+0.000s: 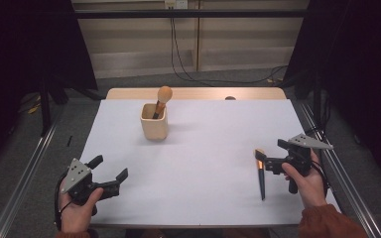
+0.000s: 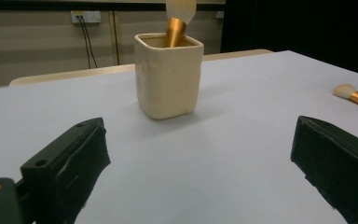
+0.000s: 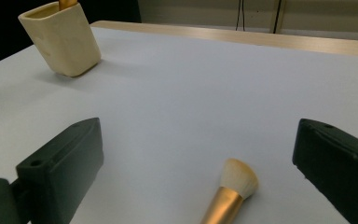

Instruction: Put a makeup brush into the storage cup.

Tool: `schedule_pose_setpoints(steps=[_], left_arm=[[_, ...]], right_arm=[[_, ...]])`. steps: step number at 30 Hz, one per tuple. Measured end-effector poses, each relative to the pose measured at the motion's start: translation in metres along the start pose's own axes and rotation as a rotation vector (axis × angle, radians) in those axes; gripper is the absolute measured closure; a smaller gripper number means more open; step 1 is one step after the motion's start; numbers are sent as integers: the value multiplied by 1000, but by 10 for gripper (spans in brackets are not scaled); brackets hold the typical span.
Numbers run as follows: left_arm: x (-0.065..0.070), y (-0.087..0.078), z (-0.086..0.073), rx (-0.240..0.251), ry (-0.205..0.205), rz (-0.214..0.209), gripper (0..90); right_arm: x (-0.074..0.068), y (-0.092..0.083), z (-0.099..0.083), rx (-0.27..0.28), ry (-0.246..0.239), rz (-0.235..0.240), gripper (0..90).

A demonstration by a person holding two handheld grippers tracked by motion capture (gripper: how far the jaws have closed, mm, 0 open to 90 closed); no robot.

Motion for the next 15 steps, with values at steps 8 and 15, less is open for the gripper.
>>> schedule_pose_setpoints(steps=[8, 15], left_arm=[[2, 0, 0, -1, 12, -8, 36], [1, 0, 0, -5, 6, -6, 34]], right_arm=[[9, 5, -1, -101, 14, 8, 41], [10, 5, -2, -166, 6, -6, 47]])
Point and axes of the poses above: each handheld gripper's, and its own axes: y roughly forward along the jaws, z roughly out of its top, x roughly to its right, the point moved 8 cm from there along y, roughly forward along the jaws, and after that the axes turned 5 degrees about z, right-handed, at the moved point
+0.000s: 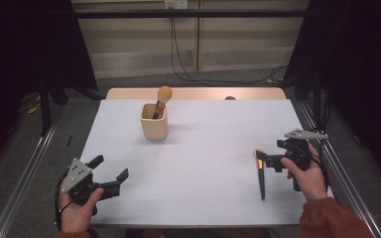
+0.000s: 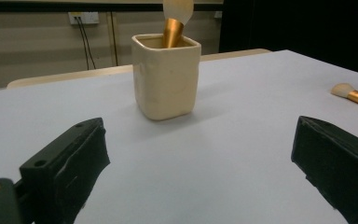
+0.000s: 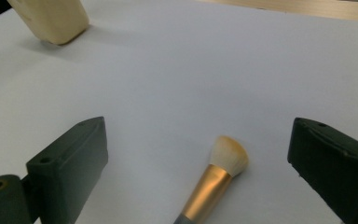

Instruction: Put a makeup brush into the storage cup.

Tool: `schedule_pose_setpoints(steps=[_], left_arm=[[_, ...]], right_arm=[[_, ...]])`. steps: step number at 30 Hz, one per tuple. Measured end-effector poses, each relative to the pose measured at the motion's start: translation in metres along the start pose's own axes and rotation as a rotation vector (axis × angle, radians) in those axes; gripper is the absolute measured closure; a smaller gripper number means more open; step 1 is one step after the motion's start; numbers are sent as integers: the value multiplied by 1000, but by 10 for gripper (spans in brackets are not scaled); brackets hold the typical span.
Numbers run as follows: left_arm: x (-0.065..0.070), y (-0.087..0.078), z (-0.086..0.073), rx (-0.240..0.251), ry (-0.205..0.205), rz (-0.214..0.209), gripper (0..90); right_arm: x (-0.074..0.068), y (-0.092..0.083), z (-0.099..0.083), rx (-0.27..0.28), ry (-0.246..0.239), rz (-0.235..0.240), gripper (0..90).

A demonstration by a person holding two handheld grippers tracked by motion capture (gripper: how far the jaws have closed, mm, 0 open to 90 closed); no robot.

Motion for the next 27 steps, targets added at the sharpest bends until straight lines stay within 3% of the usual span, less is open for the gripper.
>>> schedule_pose_setpoints(steps=[6, 13, 16, 27], left_arm=[[1, 1, 0, 3, -8, -3, 34], [1, 1, 0, -2, 1, -4, 34], [1, 1, 0, 0, -3, -1, 35], [0, 3, 0, -4, -1, -2, 34]], right_arm=[[5, 3, -8, -106, 28, -7, 47], [3, 5, -15, -256, 41, 39, 77], [3, 4, -15, -280, 46, 18, 76], [4, 3, -20, -390, 74, 17, 78]])
Point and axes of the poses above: each handheld gripper's, and its own axes: y roughly forward along the jaws, z roughly out of its top, x roughly to its right, the point moved 8 cm from there along y, roughly forward along the jaws, and after that the axes turned 5 degrees about z, right-handed, at the moved point
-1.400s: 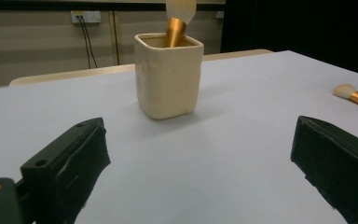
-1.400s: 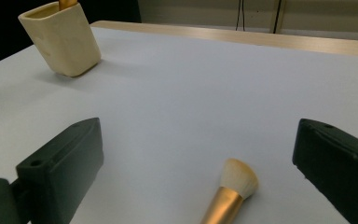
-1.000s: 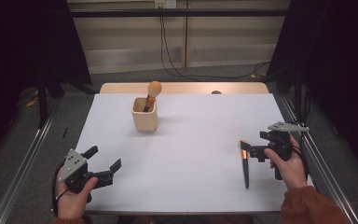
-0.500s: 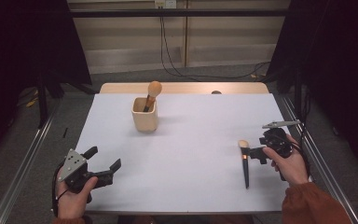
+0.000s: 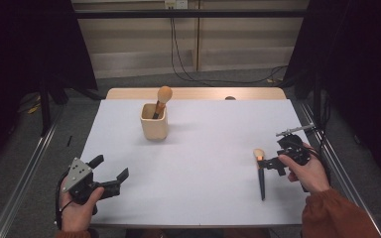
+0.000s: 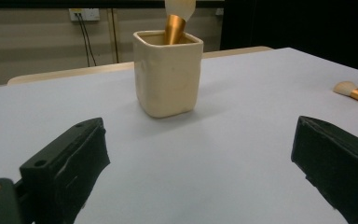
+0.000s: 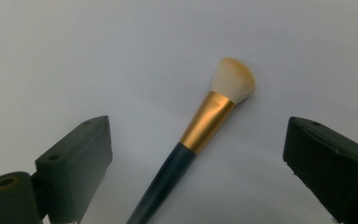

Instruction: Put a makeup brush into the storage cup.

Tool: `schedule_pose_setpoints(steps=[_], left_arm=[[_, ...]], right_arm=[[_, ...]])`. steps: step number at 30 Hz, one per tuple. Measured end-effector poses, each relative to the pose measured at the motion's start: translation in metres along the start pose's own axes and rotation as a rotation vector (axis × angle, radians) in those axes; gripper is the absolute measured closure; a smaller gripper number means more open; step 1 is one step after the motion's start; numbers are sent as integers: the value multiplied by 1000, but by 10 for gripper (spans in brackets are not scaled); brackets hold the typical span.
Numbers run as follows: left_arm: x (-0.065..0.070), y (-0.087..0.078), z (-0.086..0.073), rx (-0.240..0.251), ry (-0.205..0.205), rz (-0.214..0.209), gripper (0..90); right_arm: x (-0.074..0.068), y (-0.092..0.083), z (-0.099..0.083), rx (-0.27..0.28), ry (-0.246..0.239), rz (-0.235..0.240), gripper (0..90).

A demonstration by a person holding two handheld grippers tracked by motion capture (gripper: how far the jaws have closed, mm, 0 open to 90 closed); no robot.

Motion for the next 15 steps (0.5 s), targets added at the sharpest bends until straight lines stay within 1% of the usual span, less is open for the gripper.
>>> schedule_pose_setpoints(steps=[2, 5, 9, 12, 15], left_arm=[[1, 1, 0, -3, 5, 0, 35], [1, 1, 0, 0, 5, -3, 35], [-1, 0, 0, 2, 2, 3, 35], [0, 1, 0, -3, 7, -1, 35], [0, 1, 0, -1, 8, 0, 35]], right_arm=[[1, 0, -1, -24, 8, 3, 77], [3, 0, -3, -67, 8, -14, 72], [3, 3, -6, -126, -7, -3, 71], [3, 6, -8, -172, -7, -14, 66], [3, 6, -8, -203, -32, -26, 62]])
Point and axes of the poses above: each handheld gripper's, and its own axes: y roughly forward along the jaws, z roughly out of its top, x roughly to its right, the point moved 8 cm from there along y, roughly forward along the jaws, and after that the axes turned 5 degrees about z, right-handed, at the moved point
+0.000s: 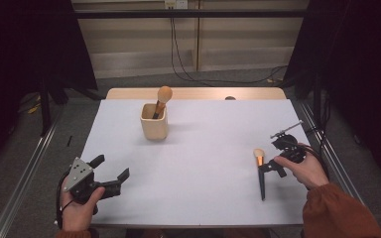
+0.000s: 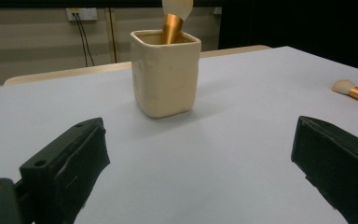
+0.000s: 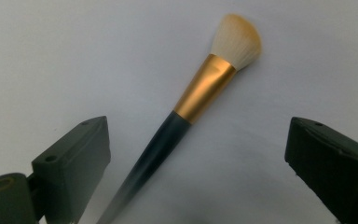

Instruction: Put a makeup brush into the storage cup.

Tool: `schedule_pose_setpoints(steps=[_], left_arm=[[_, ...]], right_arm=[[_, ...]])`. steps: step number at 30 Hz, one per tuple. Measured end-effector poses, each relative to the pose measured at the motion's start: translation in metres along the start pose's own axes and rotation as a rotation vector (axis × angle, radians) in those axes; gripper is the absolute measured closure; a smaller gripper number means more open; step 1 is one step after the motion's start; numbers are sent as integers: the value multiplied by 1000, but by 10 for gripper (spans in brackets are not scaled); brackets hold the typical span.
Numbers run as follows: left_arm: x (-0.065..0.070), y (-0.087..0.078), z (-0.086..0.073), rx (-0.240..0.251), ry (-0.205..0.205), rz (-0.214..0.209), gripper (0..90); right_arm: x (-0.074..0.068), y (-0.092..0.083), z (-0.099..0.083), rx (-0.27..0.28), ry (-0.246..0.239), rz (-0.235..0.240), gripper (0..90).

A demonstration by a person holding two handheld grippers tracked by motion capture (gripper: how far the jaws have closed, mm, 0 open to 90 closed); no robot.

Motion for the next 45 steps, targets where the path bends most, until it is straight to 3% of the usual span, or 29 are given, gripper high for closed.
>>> schedule_pose_setpoints(steps=[4, 11, 16, 22, 33, 45], left_arm=[[0, 0, 0, -4, 3, 1, 34], [0, 0, 0, -2, 1, -1, 35], [0, 0, -1, -6, 6, -2, 35], [1, 0, -2, -12, 9, -5, 35], [3, 0, 0, -6, 17, -9, 38], [3, 0, 0, -1, 20, -10, 40]], right_arm=[[-2, 3, 0, -55, 12, 4, 51], [0, 12, 2, -101, 53, -8, 61], [-7, 22, 3, -117, 25, -10, 120], [-7, 29, 2, -163, 44, -41, 180], [-8, 39, 0, -229, 62, -38, 322], [-7, 38, 0, -214, 92, -61, 474]])
Point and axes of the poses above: each handheld gripper's, and its own axes: y roughly forward along the jaws, z roughly out of its top, x roughly to its right, the point moved 8 cm from there along y, roughly forward along the jaws, and after that the axes turned 5 degrees about z, right-handed, at the moved point
